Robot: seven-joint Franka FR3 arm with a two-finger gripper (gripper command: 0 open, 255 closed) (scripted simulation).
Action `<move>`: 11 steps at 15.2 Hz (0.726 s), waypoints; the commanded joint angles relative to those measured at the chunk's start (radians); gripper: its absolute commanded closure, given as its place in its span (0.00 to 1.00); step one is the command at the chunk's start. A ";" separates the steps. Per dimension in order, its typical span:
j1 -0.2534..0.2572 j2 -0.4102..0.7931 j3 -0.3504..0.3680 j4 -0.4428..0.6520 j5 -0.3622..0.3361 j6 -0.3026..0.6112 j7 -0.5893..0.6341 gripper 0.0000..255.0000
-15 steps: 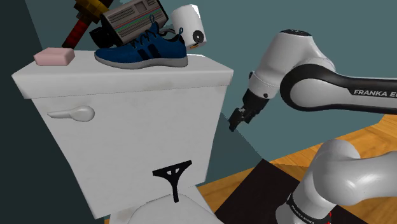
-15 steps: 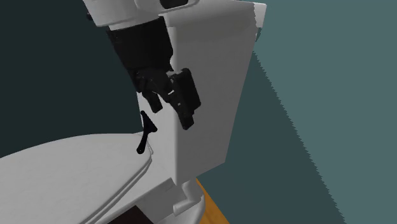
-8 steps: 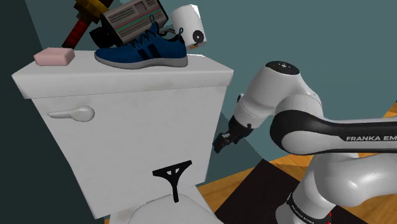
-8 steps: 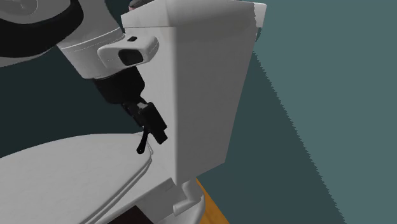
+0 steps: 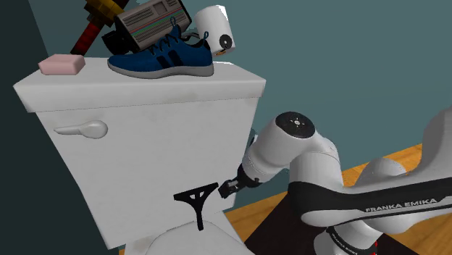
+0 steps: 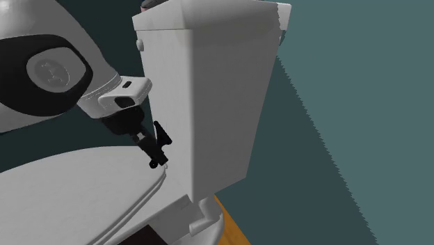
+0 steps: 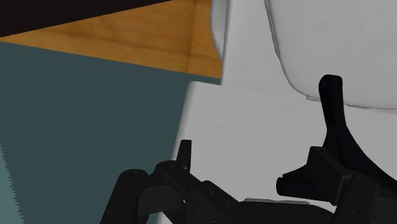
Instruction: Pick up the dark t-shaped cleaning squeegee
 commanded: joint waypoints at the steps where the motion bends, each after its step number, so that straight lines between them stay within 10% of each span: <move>1: -0.069 0.078 0.114 0.038 -0.021 0.069 0.094 0.00; 5: -0.290 0.193 0.390 0.112 -0.107 0.183 0.287 0.00; 10: -0.713 0.219 0.853 0.245 -0.193 0.268 0.493 0.00; 11: -0.714 0.216 0.855 0.245 -0.185 0.268 0.487 0.00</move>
